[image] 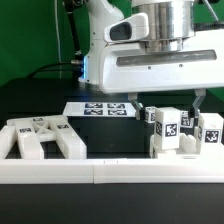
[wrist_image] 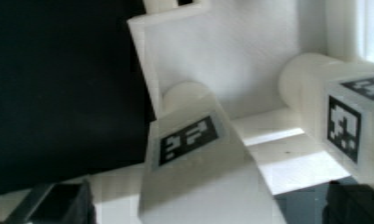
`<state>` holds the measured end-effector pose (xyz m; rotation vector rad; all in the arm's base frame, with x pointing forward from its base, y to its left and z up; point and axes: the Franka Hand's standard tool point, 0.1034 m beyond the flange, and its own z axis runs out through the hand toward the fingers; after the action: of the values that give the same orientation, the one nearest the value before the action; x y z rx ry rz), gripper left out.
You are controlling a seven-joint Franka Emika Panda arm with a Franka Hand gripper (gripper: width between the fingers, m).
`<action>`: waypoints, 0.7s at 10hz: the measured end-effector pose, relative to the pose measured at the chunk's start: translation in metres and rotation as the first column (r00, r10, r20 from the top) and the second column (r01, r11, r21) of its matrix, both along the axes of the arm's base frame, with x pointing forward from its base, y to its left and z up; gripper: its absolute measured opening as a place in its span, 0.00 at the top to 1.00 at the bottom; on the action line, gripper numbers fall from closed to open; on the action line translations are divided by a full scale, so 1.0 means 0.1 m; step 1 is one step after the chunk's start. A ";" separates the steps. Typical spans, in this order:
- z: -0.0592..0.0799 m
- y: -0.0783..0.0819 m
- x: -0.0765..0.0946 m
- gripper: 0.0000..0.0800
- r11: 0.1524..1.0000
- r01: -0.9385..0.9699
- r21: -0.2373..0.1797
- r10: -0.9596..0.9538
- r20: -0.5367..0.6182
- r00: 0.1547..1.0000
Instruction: Assemble chair
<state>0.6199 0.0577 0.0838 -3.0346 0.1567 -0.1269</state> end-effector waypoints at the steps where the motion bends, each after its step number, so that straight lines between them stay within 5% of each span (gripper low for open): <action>1: 0.00 0.00 0.00 0.19 0.995 -0.095 -0.012 0.095 0.008 0.995; 3: 0.00 0.00 0.00 0.19 0.979 -0.204 -0.028 0.204 0.016 0.979; 5: 0.00 0.00 0.00 0.48 0.979 -0.204 -0.028 0.204 0.016 0.979; 6: 0.00 0.00 0.00 0.48 0.980 -0.198 -0.027 0.198 0.016 0.980; 7: 0.00 0.00 0.00 0.64 0.983 -0.182 -0.026 0.182 0.015 0.983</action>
Offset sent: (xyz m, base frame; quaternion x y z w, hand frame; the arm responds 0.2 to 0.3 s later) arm 0.0000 0.0000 0.0000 0.0000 0.0000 -0.0650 0.9979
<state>0.6199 0.0572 0.0836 -3.0519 -0.1244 -0.1407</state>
